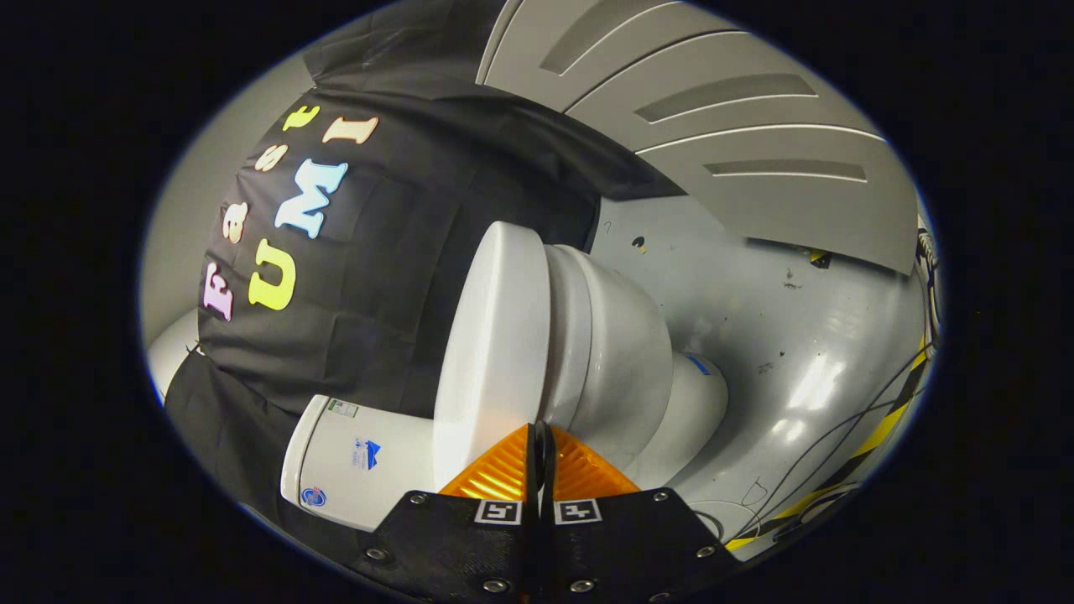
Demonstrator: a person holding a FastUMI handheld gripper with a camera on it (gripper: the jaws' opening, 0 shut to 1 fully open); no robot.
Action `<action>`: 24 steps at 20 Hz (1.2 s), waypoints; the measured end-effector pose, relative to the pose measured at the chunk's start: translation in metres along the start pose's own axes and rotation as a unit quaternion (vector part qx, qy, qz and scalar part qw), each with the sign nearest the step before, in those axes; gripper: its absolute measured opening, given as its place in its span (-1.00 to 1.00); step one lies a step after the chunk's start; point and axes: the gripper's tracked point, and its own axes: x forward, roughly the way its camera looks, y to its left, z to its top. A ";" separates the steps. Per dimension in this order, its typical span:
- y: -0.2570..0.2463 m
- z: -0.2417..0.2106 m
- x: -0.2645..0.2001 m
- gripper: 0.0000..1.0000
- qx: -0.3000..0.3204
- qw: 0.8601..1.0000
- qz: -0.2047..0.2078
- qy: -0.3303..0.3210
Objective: Open the toilet lid.
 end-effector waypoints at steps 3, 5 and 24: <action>0.005 0.002 -0.003 -1.00 -0.017 1.000 -0.005 -0.004; 0.010 0.003 -0.005 -1.00 -0.019 1.000 -0.013 -0.007; 0.140 0.007 -0.050 -1.00 -0.203 0.977 -0.061 -0.027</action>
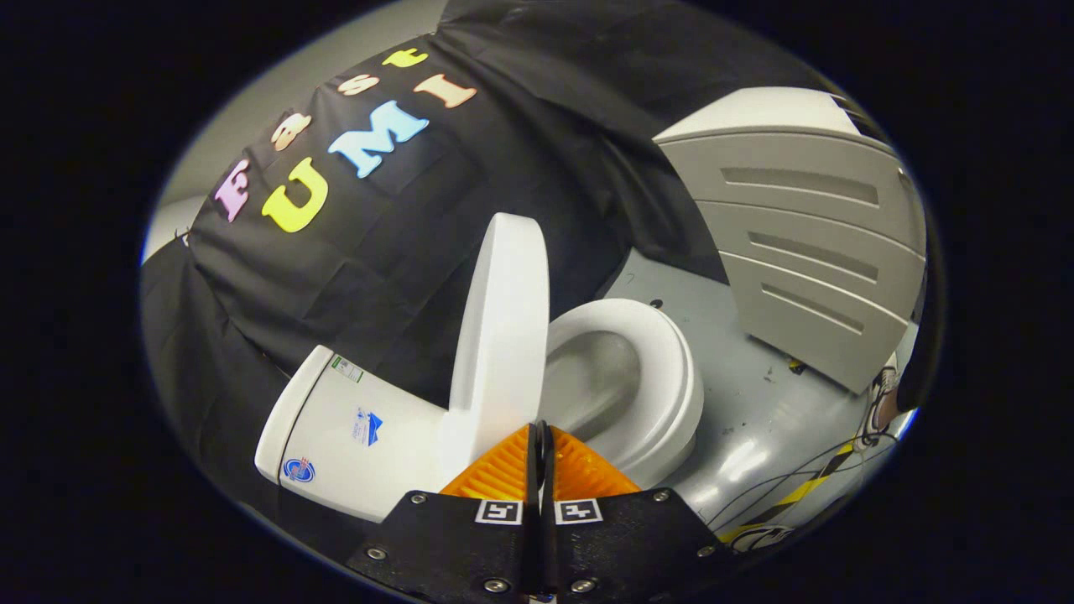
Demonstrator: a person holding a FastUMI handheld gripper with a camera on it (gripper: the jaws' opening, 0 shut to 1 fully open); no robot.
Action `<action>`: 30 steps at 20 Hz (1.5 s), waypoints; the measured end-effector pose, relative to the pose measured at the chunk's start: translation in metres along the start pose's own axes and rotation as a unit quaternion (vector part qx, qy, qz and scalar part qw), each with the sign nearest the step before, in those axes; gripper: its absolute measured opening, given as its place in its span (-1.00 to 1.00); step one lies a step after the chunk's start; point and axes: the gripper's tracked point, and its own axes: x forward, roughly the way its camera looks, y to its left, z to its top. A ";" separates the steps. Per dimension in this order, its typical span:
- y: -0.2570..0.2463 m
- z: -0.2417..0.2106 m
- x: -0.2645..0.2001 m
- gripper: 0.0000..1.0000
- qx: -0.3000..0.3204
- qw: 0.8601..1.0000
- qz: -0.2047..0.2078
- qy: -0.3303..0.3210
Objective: Open the toilet lid.
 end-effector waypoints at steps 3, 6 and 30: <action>0.013 0.004 -0.006 -1.00 -0.030 1.000 -0.010 -0.004; 0.027 0.006 -0.010 -1.00 -0.054 0.998 -0.014 -0.016; 0.145 0.005 -0.038 -1.00 -0.322 0.943 -0.026 -0.080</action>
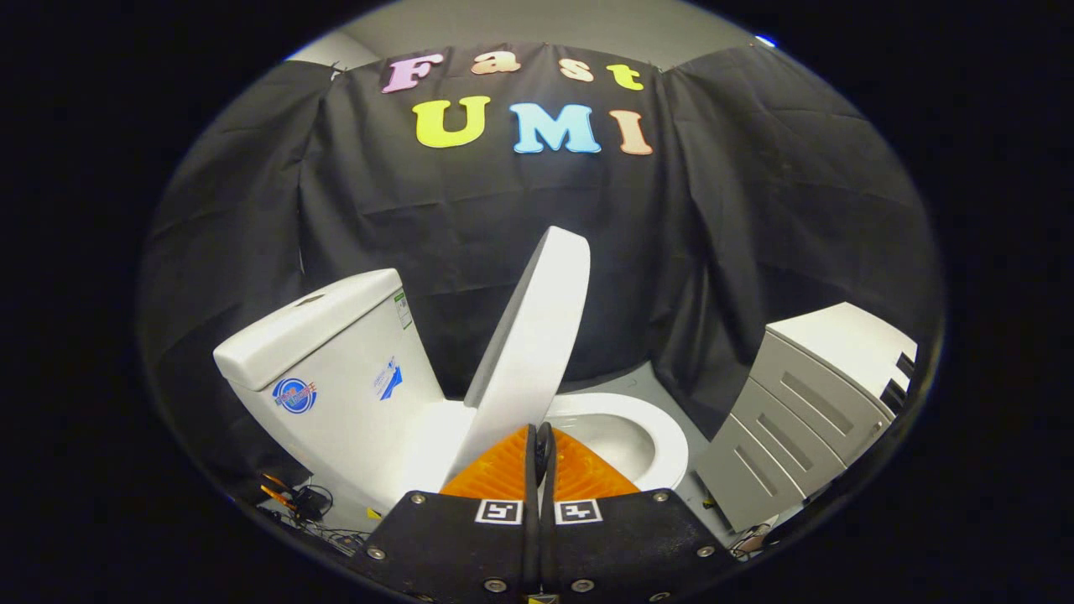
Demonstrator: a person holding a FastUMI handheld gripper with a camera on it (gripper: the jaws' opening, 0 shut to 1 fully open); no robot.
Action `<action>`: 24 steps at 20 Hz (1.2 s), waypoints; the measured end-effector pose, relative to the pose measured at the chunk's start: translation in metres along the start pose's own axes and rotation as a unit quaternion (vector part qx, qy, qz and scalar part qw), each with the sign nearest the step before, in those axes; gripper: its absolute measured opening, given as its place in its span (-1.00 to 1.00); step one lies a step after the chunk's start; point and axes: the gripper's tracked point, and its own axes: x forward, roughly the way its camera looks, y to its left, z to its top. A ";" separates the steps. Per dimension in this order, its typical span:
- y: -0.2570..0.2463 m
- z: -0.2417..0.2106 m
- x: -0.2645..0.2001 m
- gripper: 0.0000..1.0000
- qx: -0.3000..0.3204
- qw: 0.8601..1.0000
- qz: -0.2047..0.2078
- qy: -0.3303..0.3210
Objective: Open the toilet lid.
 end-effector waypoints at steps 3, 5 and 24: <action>0.013 0.007 -0.005 -1.00 -0.015 1.000 0.003 -0.007; 0.022 0.013 -0.008 -1.00 -0.025 1.000 0.004 -0.012; 0.103 0.033 -0.012 -1.00 -0.069 0.996 0.033 -0.050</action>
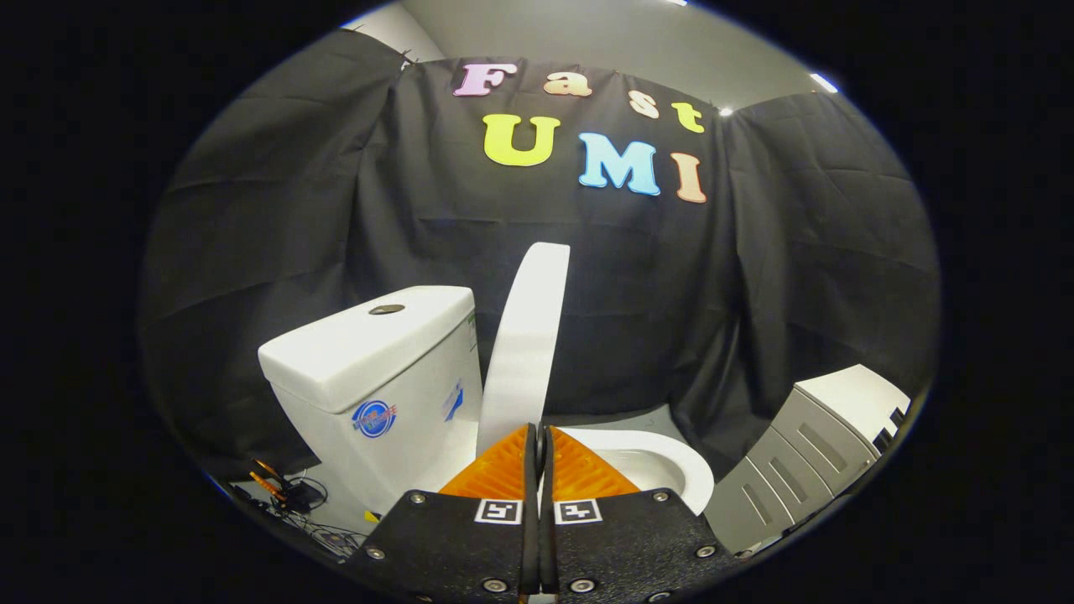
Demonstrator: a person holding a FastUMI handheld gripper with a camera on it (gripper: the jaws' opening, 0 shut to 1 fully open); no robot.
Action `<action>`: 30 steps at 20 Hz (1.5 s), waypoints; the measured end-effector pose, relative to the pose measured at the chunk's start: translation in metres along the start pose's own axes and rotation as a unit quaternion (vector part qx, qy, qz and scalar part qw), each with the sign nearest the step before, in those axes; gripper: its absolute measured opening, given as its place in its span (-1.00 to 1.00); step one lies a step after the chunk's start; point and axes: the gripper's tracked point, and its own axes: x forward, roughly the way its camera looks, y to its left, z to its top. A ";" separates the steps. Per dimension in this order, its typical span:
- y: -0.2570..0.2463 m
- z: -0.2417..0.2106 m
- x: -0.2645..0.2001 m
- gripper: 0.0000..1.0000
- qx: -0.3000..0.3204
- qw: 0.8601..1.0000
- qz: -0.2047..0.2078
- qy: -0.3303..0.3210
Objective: Open the toilet lid.
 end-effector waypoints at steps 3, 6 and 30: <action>0.016 0.005 0.001 -1.00 -0.007 1.000 0.015 -0.005; 0.031 0.005 0.001 -1.00 -0.021 0.999 0.028 -0.008; 0.107 0.005 0.009 -0.75 -0.066 0.991 0.114 -0.020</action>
